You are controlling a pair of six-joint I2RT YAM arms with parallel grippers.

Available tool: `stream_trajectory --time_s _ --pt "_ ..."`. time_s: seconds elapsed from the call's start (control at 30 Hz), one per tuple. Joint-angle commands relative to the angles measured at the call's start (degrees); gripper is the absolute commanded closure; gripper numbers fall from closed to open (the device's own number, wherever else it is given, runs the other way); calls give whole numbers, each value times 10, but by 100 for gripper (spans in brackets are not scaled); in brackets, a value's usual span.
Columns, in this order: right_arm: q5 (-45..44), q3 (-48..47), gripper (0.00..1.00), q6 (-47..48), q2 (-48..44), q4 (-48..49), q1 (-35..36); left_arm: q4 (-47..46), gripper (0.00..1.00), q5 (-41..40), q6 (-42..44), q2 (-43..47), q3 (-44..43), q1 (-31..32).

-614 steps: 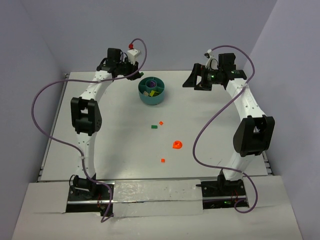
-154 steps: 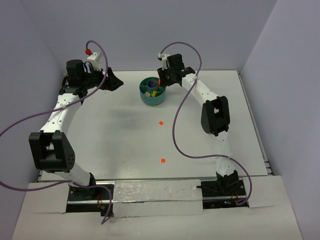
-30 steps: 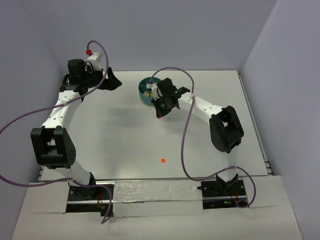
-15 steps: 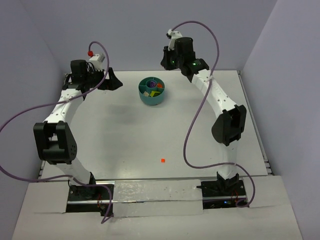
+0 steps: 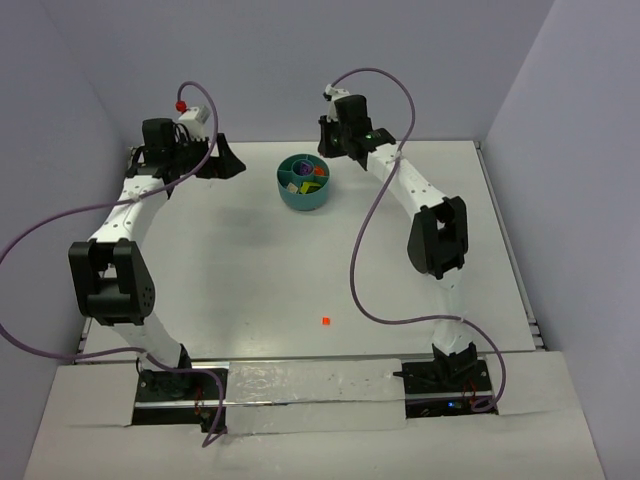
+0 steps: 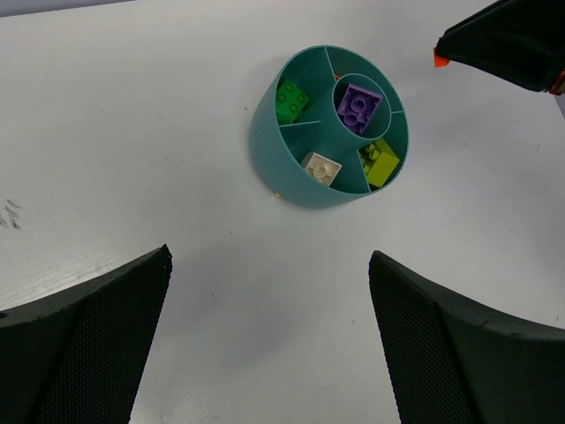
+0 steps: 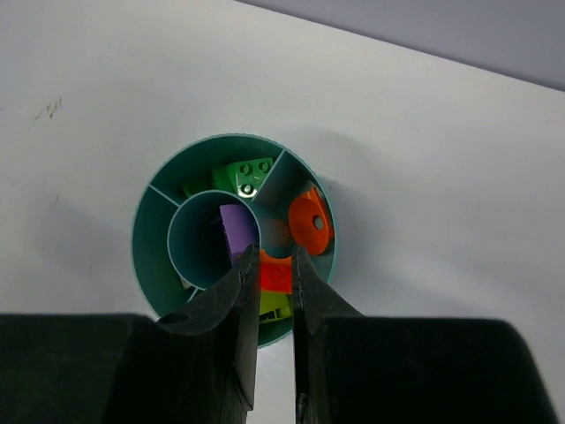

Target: Sort the legos into containers by color

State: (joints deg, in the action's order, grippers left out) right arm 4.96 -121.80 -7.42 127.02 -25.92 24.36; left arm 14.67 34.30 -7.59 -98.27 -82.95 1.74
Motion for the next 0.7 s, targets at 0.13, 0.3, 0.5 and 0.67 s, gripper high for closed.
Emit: stream_trajectory --time_s 0.13,0.3,0.5,0.67 --pt "3 -9 100 -1 16 35 -1 -13 1 -11 -11 -15 -37 -4" --pt "-1 -11 100 -2 27 42 -1 -12 1 -13 -11 -16 -39 -3" --pt "1 -13 93 1 37 40 -1 -14 1 -14 -8 -16 -37 -3" --pt "1 -14 90 -1 46 38 -1 -14 1 -15 -10 -18 -38 -3"
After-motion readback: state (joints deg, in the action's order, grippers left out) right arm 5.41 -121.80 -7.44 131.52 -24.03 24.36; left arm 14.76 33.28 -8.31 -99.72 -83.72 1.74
